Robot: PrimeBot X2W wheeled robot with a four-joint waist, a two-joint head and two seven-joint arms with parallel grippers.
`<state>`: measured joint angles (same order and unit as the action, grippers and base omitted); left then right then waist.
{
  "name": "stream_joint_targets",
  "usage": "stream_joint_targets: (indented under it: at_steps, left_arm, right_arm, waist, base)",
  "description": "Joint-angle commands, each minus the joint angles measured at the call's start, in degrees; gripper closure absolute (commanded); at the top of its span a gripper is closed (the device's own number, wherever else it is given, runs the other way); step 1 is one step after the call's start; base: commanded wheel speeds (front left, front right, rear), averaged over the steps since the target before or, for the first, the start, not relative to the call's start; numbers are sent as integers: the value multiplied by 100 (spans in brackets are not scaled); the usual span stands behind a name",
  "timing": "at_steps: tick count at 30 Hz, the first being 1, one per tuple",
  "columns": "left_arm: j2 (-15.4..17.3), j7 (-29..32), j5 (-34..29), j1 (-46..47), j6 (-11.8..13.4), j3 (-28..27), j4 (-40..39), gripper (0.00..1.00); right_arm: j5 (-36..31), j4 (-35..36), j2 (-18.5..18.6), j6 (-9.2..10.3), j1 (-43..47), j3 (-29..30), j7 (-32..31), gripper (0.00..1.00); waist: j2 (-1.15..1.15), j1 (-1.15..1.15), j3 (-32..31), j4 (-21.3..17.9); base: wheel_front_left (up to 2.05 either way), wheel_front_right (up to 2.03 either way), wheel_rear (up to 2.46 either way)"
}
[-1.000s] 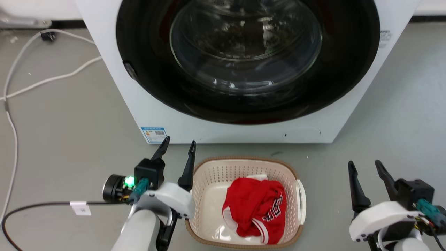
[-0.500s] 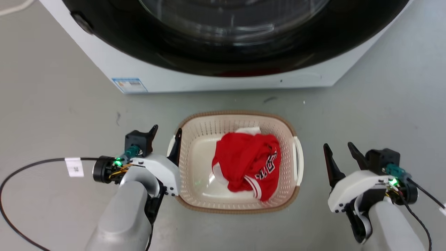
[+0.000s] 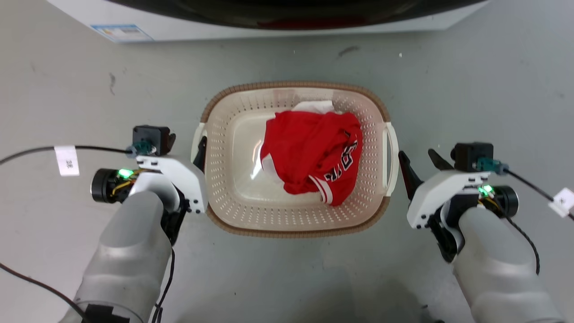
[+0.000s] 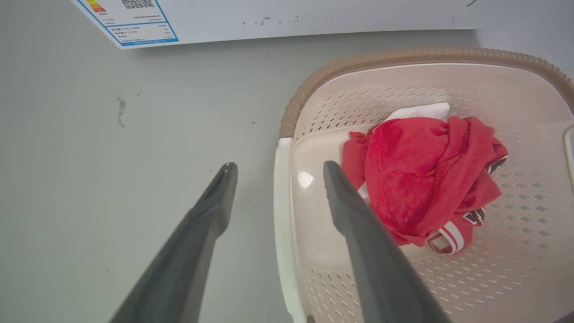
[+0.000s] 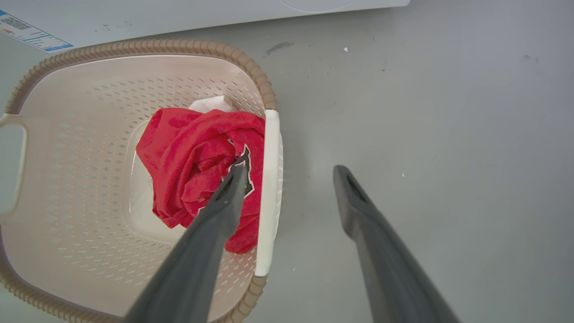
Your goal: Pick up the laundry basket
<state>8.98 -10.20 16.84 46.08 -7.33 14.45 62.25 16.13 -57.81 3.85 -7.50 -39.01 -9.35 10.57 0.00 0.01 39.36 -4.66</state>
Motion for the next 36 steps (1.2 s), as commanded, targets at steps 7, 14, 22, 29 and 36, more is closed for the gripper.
stream_joint_targets:
  at_steps: [7,14,22,29,36]
  left_arm:
    - [54,273,237,534,-13,184,348,0]
    - [138,710,502,829,-15,487,596,0]
    - [226,832,731,1084,-8,655,727,0]
    - [150,965,1006,1058,-5,897,694,100]
    - [14,1417,1515,762,-9,1157,633,100]
  right_arm:
    - [391,-589,-42,2,-677,-408,-204,0]
    - [778,-967,-75,2,-1041,-867,-519,0]
    - [1210,-1082,-94,2,-1273,-1316,-738,68]
    - [1557,-1138,-70,2,-1315,-1630,-869,100]
    - [1916,-1083,-37,-1,-1144,-1994,-1211,100]
  waist:
    - [0,-1,672,-30]
    - [0,-1,972,-36]
    - [0,-1,1133,-69]
    - [0,-1,1045,-66]
    - [0,-1,572,-57]
  base:
    - [0,0,0]
    - [0,0,0]
    - [0,0,0]
    - [0,0,0]
    - [0,0,0]
